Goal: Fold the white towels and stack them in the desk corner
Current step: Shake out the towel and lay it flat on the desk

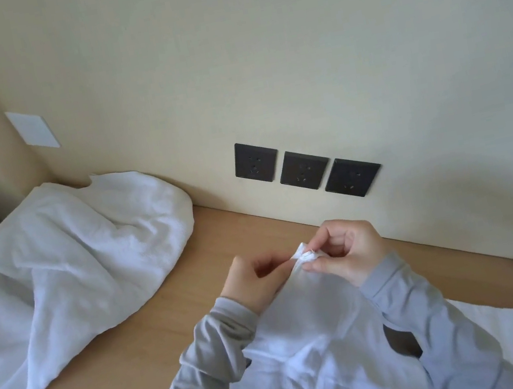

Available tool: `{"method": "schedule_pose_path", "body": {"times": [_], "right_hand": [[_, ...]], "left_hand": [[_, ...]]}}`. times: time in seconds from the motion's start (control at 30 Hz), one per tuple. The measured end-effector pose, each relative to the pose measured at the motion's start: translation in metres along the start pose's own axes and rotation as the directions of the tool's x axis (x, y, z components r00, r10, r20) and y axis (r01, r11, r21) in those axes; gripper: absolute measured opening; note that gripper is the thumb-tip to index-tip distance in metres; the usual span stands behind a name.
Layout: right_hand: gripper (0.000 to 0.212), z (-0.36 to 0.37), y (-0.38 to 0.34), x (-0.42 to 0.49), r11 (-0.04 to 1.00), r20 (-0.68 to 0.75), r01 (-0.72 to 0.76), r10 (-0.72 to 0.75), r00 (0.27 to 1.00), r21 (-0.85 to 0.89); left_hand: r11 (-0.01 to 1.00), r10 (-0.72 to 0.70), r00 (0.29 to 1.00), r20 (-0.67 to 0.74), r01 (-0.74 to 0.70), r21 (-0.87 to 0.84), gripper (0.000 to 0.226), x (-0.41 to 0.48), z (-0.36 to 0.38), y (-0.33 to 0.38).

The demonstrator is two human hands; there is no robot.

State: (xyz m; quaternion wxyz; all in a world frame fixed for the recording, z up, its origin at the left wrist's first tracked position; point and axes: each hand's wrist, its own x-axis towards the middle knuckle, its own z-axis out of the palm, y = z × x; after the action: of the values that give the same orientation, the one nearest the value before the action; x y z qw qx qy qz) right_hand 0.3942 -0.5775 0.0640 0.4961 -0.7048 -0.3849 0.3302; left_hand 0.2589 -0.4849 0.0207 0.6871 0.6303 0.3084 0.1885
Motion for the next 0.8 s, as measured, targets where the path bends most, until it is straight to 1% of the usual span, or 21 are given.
{"method": "schedule_pose_path", "body": {"times": [0.03,0.1,0.17,0.2,0.3,0.4,0.47,0.53,0.6,0.63,0.73,0.8], "right_hand": [[0.037,-0.002,-0.001,-0.003,1.0,-0.003,-0.001,0.001,1.0,-0.004],[0.036,-0.004,-0.004,-0.008,1.0,-0.004,0.008,-0.008,1.0,-0.022],[0.034,-0.006,-0.008,-0.012,0.998,-0.018,0.024,-0.025,1.0,-0.052],[0.033,-0.007,-0.01,-0.014,0.997,-0.03,0.03,-0.032,0.999,-0.074],[0.033,-0.012,-0.015,-0.015,0.989,-0.061,0.024,-0.033,0.998,-0.143],[0.037,-0.016,-0.021,-0.015,0.989,-0.034,-0.017,0.012,0.999,-0.148],[0.039,-0.017,-0.024,-0.014,0.99,-0.01,-0.044,0.043,0.999,-0.136],[0.033,-0.018,-0.027,-0.014,0.992,-0.004,-0.036,0.036,0.999,-0.119],[0.032,-0.02,-0.031,-0.014,0.993,-0.013,-0.01,0.008,1.0,-0.115],[0.033,-0.021,-0.033,-0.013,0.994,-0.023,0.007,-0.009,1.0,-0.111],[0.034,-0.029,-0.042,-0.015,0.996,-0.057,0.055,-0.06,0.997,-0.077],[0.035,-0.042,-0.051,-0.018,0.994,-0.106,0.089,-0.095,0.99,-0.059]], "left_hand": [[1.0,-0.001,1.0,0.003,0.001,-0.018,0.007,-0.002,0.002,0.002],[0.999,0.022,0.997,-0.078,-0.024,-0.027,0.013,-0.005,0.006,0.005],[0.997,0.077,0.985,-0.155,-0.077,0.009,0.014,-0.007,0.009,0.006],[0.993,0.116,0.979,-0.168,-0.112,0.033,0.014,-0.007,0.011,0.007],[0.978,0.207,0.966,-0.154,-0.202,0.049,0.014,-0.01,0.015,0.009],[0.97,0.243,0.96,-0.143,-0.244,0.007,0.012,-0.012,0.019,0.012],[0.968,0.246,0.961,-0.128,-0.25,-0.015,0.017,-0.012,0.018,0.012],[0.968,0.24,0.967,-0.088,-0.245,-0.05,0.019,-0.014,0.016,0.013],[0.971,0.225,0.974,-0.034,-0.227,-0.08,0.011,-0.016,0.015,0.017],[0.976,0.211,0.977,-0.011,-0.211,-0.051,0.013,-0.017,0.015,0.018],[0.973,0.146,0.988,0.043,-0.151,0.173,0.022,-0.019,0.013,0.017],[0.967,0.12,0.99,0.069,-0.132,0.218,0.023,-0.021,0.009,0.015]]}}
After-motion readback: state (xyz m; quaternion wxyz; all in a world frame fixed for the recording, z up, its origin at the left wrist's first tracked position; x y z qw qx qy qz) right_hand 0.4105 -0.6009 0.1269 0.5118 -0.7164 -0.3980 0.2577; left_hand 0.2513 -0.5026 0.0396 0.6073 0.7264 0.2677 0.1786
